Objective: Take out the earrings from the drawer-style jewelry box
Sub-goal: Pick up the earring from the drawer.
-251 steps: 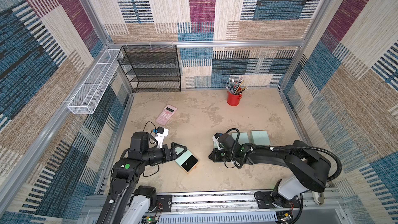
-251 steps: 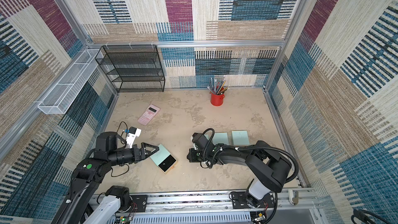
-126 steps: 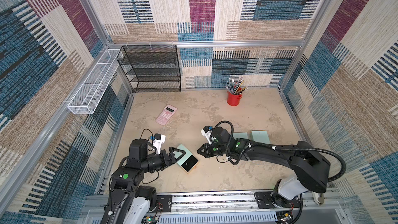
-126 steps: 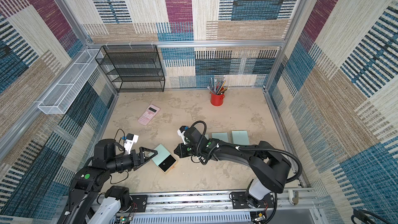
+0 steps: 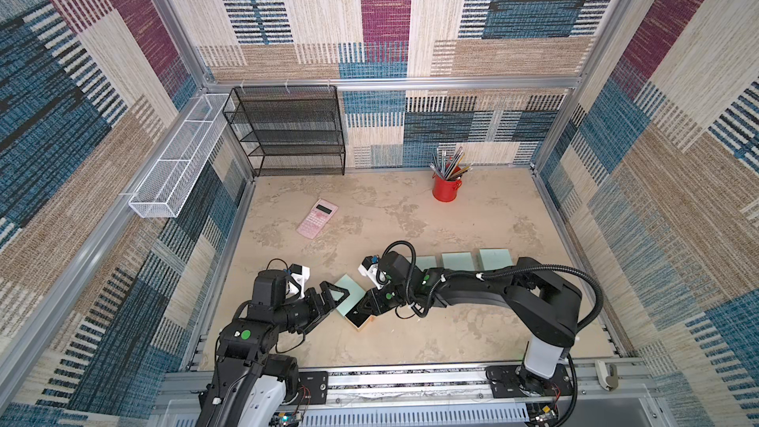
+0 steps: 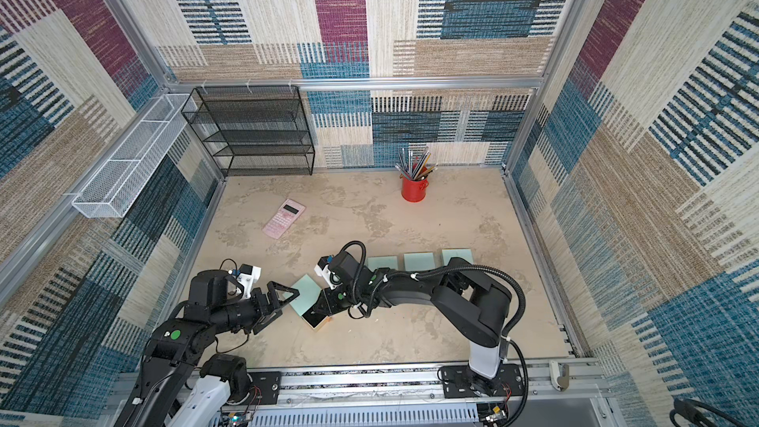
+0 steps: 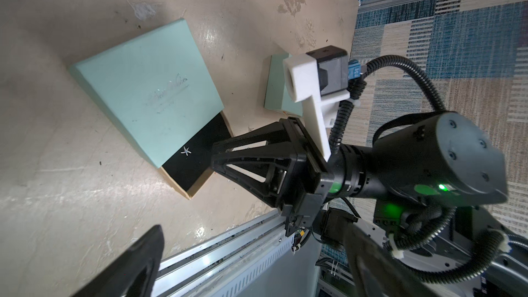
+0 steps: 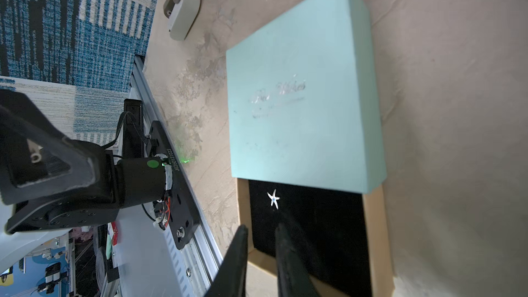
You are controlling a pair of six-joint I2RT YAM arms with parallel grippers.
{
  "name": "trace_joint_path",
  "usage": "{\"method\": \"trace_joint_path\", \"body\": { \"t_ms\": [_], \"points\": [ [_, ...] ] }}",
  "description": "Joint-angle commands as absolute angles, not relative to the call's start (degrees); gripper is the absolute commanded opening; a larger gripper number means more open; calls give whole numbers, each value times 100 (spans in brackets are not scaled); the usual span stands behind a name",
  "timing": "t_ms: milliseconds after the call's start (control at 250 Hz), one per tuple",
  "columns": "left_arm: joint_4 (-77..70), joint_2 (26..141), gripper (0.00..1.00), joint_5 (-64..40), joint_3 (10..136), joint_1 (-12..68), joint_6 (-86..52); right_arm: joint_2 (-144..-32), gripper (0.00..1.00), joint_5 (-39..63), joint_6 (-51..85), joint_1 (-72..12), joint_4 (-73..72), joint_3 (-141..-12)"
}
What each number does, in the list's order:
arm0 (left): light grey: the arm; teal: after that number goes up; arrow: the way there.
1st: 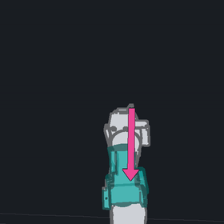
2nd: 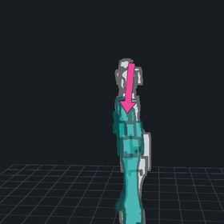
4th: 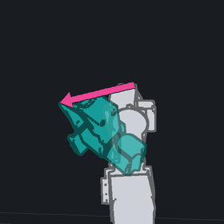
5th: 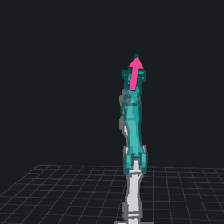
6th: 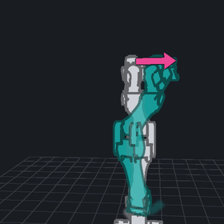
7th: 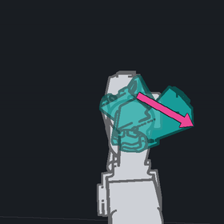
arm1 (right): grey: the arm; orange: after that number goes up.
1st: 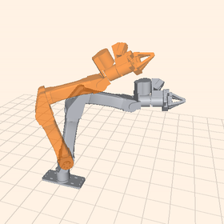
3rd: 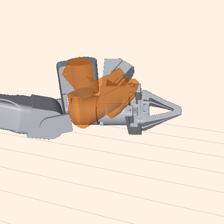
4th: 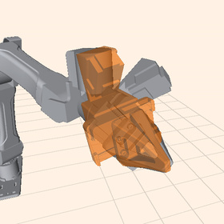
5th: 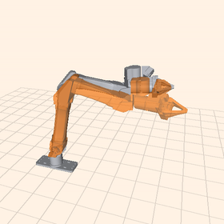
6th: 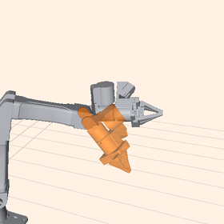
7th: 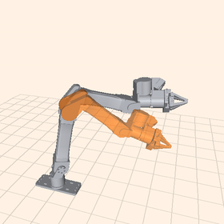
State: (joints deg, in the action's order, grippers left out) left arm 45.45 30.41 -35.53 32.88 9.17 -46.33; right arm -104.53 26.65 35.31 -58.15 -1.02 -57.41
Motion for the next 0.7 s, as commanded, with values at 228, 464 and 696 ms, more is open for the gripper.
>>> {"method": "trace_joint_path", "body": {
  "t_ms": [228, 464, 696],
  "points": [
    [4539, 3043, 98, -3397, 3360, 914, -4535, -10753, 23, 2904, 3411, -5846, -127, -6024],
    [4536, 3041, 99, -3372, 3401, 914, -4459, -10921, 26, 2829, 3402, -5856, 64, -6123],
    [4530, 3094, 98, -3357, 3410, 914, -4400, -11137, 26, 2813, 3379, -5862, 196, -6196]
  ]
}}
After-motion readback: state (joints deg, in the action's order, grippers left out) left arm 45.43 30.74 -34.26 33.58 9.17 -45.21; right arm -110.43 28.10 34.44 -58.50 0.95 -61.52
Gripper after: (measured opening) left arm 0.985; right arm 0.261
